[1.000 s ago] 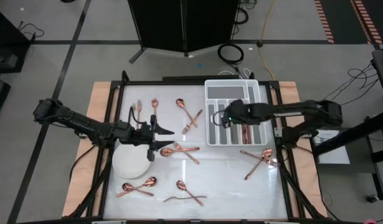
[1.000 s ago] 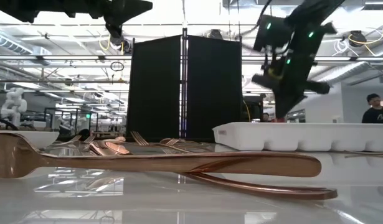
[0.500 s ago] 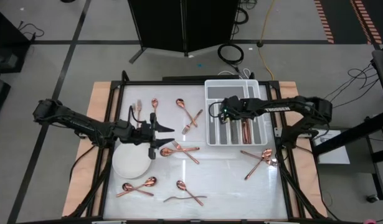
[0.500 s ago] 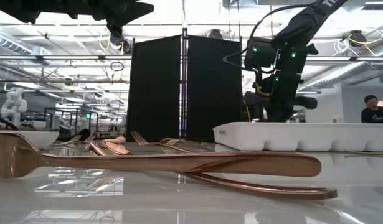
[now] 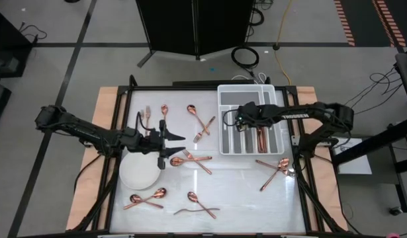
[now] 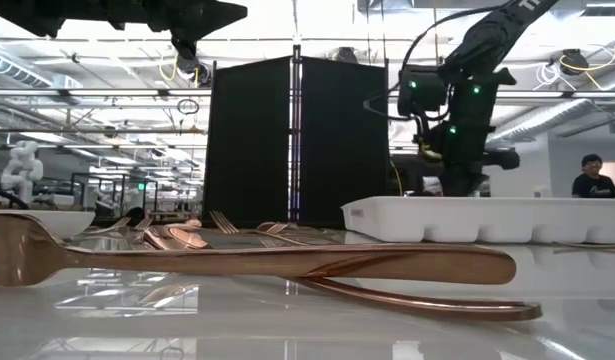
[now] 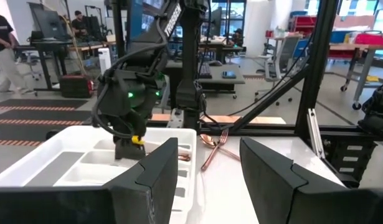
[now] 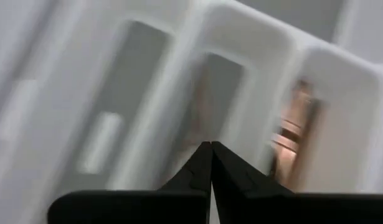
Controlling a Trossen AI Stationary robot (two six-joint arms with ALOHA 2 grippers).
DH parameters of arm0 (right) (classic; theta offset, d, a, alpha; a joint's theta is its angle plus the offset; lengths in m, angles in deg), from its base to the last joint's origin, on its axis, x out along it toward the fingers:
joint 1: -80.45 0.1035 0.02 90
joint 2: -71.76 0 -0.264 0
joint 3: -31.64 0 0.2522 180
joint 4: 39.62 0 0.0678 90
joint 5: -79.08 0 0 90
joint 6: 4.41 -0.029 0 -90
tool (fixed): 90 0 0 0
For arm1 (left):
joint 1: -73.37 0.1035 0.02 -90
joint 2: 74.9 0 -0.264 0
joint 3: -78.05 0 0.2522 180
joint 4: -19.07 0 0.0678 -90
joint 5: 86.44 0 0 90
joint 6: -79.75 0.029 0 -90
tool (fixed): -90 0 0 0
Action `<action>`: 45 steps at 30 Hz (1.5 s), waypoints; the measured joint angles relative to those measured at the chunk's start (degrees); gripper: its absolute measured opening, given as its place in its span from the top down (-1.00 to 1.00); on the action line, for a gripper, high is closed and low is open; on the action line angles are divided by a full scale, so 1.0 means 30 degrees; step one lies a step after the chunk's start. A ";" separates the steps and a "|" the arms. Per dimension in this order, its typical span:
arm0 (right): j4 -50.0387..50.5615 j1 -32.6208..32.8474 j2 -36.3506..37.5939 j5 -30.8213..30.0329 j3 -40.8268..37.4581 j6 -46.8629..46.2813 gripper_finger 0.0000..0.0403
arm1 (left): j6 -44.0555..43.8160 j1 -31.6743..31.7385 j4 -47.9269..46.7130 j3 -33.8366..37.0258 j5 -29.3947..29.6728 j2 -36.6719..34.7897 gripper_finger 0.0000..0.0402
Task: Sort silverware
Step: Put the bronze fork into the silverware tray
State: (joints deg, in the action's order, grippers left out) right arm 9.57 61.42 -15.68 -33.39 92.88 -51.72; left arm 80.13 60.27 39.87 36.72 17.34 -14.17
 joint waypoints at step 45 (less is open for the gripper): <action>0.0014 0.1190 0.3736 0.0443 0.0211 0.0499 1.00 | 0.1432 0.0310 0.0407 0.0000 0.0028 -0.0073 0.15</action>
State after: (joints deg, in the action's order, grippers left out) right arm 9.61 64.99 -4.48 -32.06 93.52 -50.23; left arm 84.43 61.20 41.09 36.72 17.43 -14.39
